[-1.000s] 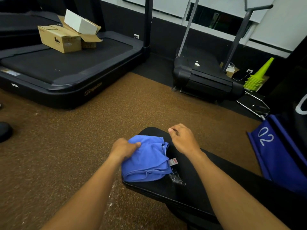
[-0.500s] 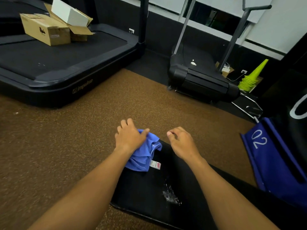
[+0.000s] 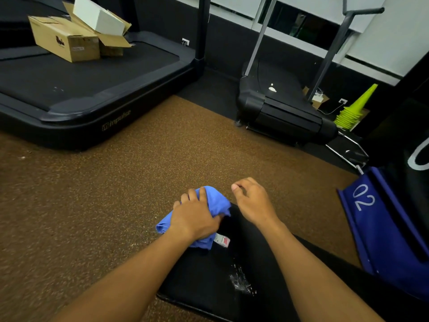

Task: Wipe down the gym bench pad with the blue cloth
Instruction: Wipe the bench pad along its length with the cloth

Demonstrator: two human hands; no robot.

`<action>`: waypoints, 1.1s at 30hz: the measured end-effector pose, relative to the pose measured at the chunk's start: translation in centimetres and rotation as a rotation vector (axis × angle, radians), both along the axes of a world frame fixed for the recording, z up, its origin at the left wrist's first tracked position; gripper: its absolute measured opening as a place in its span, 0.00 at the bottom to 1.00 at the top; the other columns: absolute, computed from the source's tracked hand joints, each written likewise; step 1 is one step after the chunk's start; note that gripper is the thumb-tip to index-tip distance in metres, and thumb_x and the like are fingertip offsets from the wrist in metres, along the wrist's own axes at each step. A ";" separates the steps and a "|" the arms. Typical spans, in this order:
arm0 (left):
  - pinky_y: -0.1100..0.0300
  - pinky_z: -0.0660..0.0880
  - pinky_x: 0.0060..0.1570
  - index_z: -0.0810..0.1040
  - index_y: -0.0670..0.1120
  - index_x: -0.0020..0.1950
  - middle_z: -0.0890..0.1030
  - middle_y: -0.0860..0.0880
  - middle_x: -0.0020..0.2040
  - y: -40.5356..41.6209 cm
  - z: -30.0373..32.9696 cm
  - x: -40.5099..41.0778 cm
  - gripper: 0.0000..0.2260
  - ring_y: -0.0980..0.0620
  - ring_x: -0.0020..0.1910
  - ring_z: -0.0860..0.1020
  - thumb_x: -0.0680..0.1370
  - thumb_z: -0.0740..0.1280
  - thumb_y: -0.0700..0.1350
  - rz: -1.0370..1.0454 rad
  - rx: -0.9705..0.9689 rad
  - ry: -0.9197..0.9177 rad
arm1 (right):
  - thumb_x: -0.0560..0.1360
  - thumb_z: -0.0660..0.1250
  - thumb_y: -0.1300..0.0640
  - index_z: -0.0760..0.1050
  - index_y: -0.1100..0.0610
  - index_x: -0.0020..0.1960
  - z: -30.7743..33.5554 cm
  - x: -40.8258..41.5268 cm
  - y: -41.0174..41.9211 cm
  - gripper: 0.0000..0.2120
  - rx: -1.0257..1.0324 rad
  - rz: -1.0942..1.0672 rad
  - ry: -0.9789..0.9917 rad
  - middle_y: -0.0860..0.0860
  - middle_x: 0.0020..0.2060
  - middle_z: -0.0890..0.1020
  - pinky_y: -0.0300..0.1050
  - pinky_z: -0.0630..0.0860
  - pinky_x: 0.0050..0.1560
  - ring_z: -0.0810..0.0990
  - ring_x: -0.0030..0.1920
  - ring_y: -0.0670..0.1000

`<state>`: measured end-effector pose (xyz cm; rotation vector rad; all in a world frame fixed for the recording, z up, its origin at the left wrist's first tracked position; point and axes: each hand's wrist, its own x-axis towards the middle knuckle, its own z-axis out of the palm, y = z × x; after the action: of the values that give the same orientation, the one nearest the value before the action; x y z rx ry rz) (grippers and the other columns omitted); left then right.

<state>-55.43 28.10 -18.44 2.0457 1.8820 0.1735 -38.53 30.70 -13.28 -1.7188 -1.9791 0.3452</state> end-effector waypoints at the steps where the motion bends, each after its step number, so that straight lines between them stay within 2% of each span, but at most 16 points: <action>1: 0.43 0.63 0.69 0.52 0.42 0.81 0.63 0.38 0.75 0.4 0.0 0.1 0.40 0.37 0.72 0.65 0.78 0.54 0.67 0.011 0.013 -0.006 | 0.81 0.62 0.51 0.80 0.54 0.53 0.1 0.0 -0.1 0.10 -0.003 -0.003 0.002 0.45 0.46 0.76 0.37 0.67 0.45 0.75 0.47 0.45; 3: 0.44 0.64 0.67 0.57 0.41 0.79 0.67 0.38 0.73 1.6 0.2 0.5 0.31 0.37 0.70 0.67 0.81 0.53 0.58 0.014 0.008 -0.021 | 0.81 0.61 0.51 0.80 0.54 0.53 0.2 0.2 -0.3 0.10 -0.008 -0.009 -0.001 0.45 0.46 0.76 0.37 0.66 0.44 0.74 0.46 0.44; 5: 0.45 0.65 0.66 0.63 0.41 0.76 0.69 0.39 0.71 2.9 0.5 1.1 0.26 0.37 0.68 0.69 0.81 0.54 0.54 -0.019 -0.010 -0.033 | 0.81 0.61 0.52 0.80 0.54 0.53 0.4 0.5 -0.6 0.10 -0.016 -0.023 0.002 0.46 0.47 0.76 0.40 0.68 0.45 0.75 0.46 0.44; 11: 0.46 0.66 0.64 0.76 0.46 0.66 0.78 0.45 0.65 4.7 1.5 2.6 0.22 0.42 0.65 0.73 0.79 0.56 0.56 -0.258 0.020 0.005 | 0.81 0.61 0.50 0.80 0.52 0.53 1.6 2.7 -1.2 0.10 -0.017 -0.091 -0.021 0.44 0.47 0.76 0.40 0.70 0.45 0.75 0.47 0.42; 13: 0.49 0.70 0.59 0.77 0.49 0.63 0.81 0.48 0.62 5.0 1.7 1.2 0.18 0.44 0.60 0.77 0.80 0.56 0.55 -0.276 -0.016 -0.087 | 0.82 0.61 0.50 0.80 0.51 0.54 2.2 3.3 -1.4 0.10 -0.021 -0.099 -0.029 0.44 0.47 0.76 0.39 0.68 0.44 0.75 0.47 0.42; 15: 0.53 0.72 0.53 0.75 0.59 0.60 0.81 0.54 0.58 5.2 2.0 -0.3 0.12 0.48 0.54 0.78 0.80 0.56 0.50 -0.306 -0.057 -0.212 | 0.82 0.61 0.50 0.80 0.52 0.54 2.7 3.6 -1.7 0.11 -0.016 -0.110 -0.031 0.44 0.47 0.76 0.37 0.67 0.42 0.74 0.46 0.41; 18: 0.56 0.71 0.53 0.70 0.64 0.52 0.79 0.58 0.53 4.6 2.9 -1.9 0.14 0.53 0.50 0.76 0.79 0.56 0.42 -0.321 -0.106 -0.336 | 0.82 0.60 0.49 0.80 0.52 0.55 2.8 3.3 -2.0 0.12 -0.038 -0.114 -0.048 0.45 0.47 0.76 0.40 0.68 0.44 0.74 0.46 0.42; 23: 0.54 0.71 0.55 0.74 0.57 0.49 0.79 0.57 0.48 2.9 3.0 -3.8 0.16 0.50 0.51 0.77 0.77 0.56 0.37 -0.233 -0.155 -0.447 | 0.82 0.58 0.46 0.79 0.54 0.58 2.1 1.3 -2.4 0.16 -0.148 -0.054 -0.125 0.48 0.51 0.77 0.46 0.71 0.51 0.76 0.53 0.49; 27: 0.54 0.70 0.57 0.78 0.47 0.53 0.80 0.51 0.54 0.6 2.1 -5.6 0.14 0.46 0.58 0.78 0.79 0.55 0.36 -0.094 -0.175 -0.561 | 0.82 0.56 0.43 0.78 0.54 0.60 1.8 -0.1 -2.9 0.19 -0.231 -0.036 -0.167 0.49 0.55 0.77 0.49 0.72 0.56 0.75 0.56 0.51; 31: 0.60 0.67 0.50 0.80 0.44 0.59 0.79 0.48 0.55 -2.5 2.1 -6.9 0.15 0.50 0.54 0.75 0.80 0.56 0.36 -0.014 -0.187 -0.638 | 0.82 0.53 0.40 0.78 0.55 0.59 0.9 -0.8 -3.5 0.23 -0.311 -0.031 -0.183 0.51 0.56 0.78 0.51 0.72 0.58 0.76 0.59 0.54; 33: 0.60 0.68 0.49 0.80 0.47 0.54 0.79 0.49 0.53 -4.1 1.7 -7.4 0.13 0.51 0.52 0.75 0.81 0.57 0.36 0.024 -0.187 -0.687 | 0.82 0.52 0.39 0.77 0.56 0.61 0.8 -1.3 -3.8 0.25 -0.339 -0.039 -0.159 0.53 0.59 0.78 0.51 0.72 0.59 0.76 0.61 0.56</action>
<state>-62.86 23.98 -16.76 1.5604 1.4254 0.5963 -39.85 26.86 -12.47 -2.0460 -2.0892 0.5738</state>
